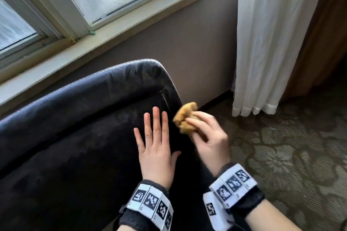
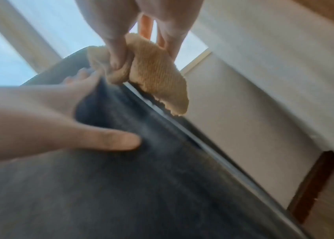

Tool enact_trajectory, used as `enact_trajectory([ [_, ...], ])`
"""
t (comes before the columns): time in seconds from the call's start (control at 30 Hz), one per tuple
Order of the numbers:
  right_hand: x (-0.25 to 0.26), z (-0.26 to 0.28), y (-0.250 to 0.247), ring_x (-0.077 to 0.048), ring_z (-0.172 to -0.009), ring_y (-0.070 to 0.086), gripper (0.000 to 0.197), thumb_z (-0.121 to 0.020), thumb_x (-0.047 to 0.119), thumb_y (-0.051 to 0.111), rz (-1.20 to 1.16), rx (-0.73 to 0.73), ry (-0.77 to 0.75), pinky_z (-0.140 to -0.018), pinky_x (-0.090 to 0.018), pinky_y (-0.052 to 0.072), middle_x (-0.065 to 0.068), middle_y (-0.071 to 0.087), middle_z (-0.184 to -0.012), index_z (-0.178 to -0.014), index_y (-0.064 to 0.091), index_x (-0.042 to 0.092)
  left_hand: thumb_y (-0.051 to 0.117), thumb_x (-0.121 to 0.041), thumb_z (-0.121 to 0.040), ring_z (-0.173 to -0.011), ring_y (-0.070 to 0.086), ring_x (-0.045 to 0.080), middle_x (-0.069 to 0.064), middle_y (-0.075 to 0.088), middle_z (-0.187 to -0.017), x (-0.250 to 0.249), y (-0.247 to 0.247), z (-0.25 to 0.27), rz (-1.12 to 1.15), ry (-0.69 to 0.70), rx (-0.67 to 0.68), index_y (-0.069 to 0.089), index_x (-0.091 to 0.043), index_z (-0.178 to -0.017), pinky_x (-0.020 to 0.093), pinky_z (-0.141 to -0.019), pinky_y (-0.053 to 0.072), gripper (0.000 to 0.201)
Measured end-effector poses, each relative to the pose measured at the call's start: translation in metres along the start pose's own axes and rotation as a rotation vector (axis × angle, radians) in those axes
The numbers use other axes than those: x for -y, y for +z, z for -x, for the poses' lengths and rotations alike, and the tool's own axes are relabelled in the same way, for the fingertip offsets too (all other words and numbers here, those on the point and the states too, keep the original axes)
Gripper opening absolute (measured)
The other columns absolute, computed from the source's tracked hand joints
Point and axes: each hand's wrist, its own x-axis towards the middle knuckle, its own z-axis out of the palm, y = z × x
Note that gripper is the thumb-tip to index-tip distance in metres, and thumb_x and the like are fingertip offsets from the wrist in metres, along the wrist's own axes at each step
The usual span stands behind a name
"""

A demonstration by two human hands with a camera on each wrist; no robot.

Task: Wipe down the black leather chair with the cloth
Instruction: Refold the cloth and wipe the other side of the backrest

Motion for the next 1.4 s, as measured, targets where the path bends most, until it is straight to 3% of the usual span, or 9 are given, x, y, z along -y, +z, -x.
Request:
enact_trajectory([
  [0.1, 0.0, 0.004, 0.027, -0.017, -0.099, 0.059, 0.019, -0.08, 0.008, 0.058, -0.048, 0.055, -0.045, -0.097, -0.02, 0.044, -0.012, 0.065, -0.107, -0.094, 0.07, 0.006, 0.05, -0.019, -0.077, -0.143, -0.012, 0.022, 0.003, -0.017, -0.155, 0.003, 0.011, -0.004, -0.012, -0.022, -0.054, 0.001, -0.013, -0.147, 0.046, -0.115, -0.008, 0.087],
  [0.33, -0.055, 0.059, -0.004, -0.012, -0.089, 0.062, 0.024, -0.071, 0.003, 0.057, 0.023, 0.281, 0.189, -0.089, -0.005, 0.04, 0.007, 0.065, -0.097, -0.084, 0.064, 0.023, 0.085, -0.037, -0.053, -0.143, -0.016, 0.02, 0.0, -0.02, -0.154, 0.002, 0.017, -0.01, -0.014, -0.082, 0.053, -0.009, -0.017, -0.147, 0.044, -0.114, -0.015, 0.135],
  [0.53, -0.039, 0.029, -0.012, 0.012, -0.096, 0.056, 0.025, -0.078, -0.005, 0.065, -0.102, 0.112, 0.333, -0.089, -0.001, 0.037, 0.005, 0.068, -0.1, -0.096, 0.071, 0.011, 0.086, -0.033, -0.054, -0.142, -0.017, 0.019, -0.001, -0.022, -0.154, 0.001, 0.021, -0.005, -0.032, -0.099, 0.036, -0.011, -0.017, -0.146, 0.044, -0.114, -0.016, 0.135],
  [0.67, -0.026, 0.01, 0.026, -0.006, -0.1, 0.059, 0.022, -0.083, 0.009, 0.056, -0.18, 0.177, 0.271, -0.094, -0.011, 0.041, 0.001, 0.066, -0.104, -0.101, 0.069, 0.01, 0.084, -0.033, -0.057, -0.142, -0.018, 0.018, -0.001, -0.023, -0.153, 0.003, 0.021, -0.005, -0.05, -0.101, 0.021, -0.011, -0.017, -0.146, 0.044, -0.114, -0.015, 0.132],
  [0.83, -0.09, 0.057, 0.008, -0.021, -0.088, 0.063, 0.018, -0.083, 0.0, 0.06, 0.103, 0.452, 0.573, -0.084, -0.013, 0.043, -0.006, 0.068, -0.092, -0.094, 0.071, 0.009, 0.084, -0.034, -0.056, -0.142, -0.019, 0.017, -0.003, -0.024, -0.153, 0.004, 0.025, -0.005, -0.035, -0.121, 0.021, -0.012, -0.019, -0.146, 0.044, -0.114, -0.016, 0.133],
  [0.9, -0.095, 0.056, -0.006, -0.015, -0.084, 0.061, 0.018, -0.084, 0.002, 0.06, 0.128, 0.535, 0.662, -0.087, -0.027, 0.048, -0.006, 0.068, -0.091, -0.093, 0.072, 0.011, 0.084, -0.035, -0.056, -0.141, -0.02, 0.016, -0.004, -0.025, -0.153, 0.004, 0.026, -0.005, -0.039, -0.118, 0.028, -0.012, -0.019, -0.146, 0.044, -0.114, -0.016, 0.133],
  [1.07, -0.039, 0.005, 0.003, 0.013, -0.087, 0.057, 0.017, -0.086, 0.002, 0.059, -0.121, 0.253, 0.417, -0.082, -0.01, 0.044, 0.007, 0.064, -0.096, -0.097, 0.07, 0.01, 0.084, -0.033, -0.057, -0.141, -0.02, 0.017, -0.003, -0.025, -0.152, 0.002, 0.027, -0.005, -0.049, -0.131, 0.012, -0.01, -0.018, -0.146, 0.044, -0.114, -0.017, 0.13],
  [1.23, -0.048, 0.014, 0.029, -0.004, -0.09, 0.058, 0.021, -0.088, -0.004, 0.053, -0.192, 0.273, 0.474, -0.077, -0.001, 0.04, 0.007, 0.062, -0.093, -0.098, 0.068, 0.005, 0.081, -0.034, -0.061, -0.142, -0.019, 0.017, -0.003, -0.024, -0.153, 0.005, 0.031, -0.002, -0.048, -0.121, -0.019, -0.011, -0.019, -0.146, 0.045, -0.114, -0.015, 0.126],
  [1.4, -0.116, 0.062, 0.026, -0.025, -0.106, 0.059, 0.024, -0.089, 0.007, 0.053, 0.201, 0.591, 0.717, -0.08, -0.021, 0.036, -0.008, 0.068, -0.111, -0.108, 0.068, 0.011, 0.077, -0.035, -0.068, -0.142, -0.018, 0.019, -0.003, -0.023, -0.153, 0.005, 0.041, 0.007, -0.061, -0.113, -0.051, -0.009, -0.02, -0.147, 0.048, -0.113, -0.012, 0.118],
])
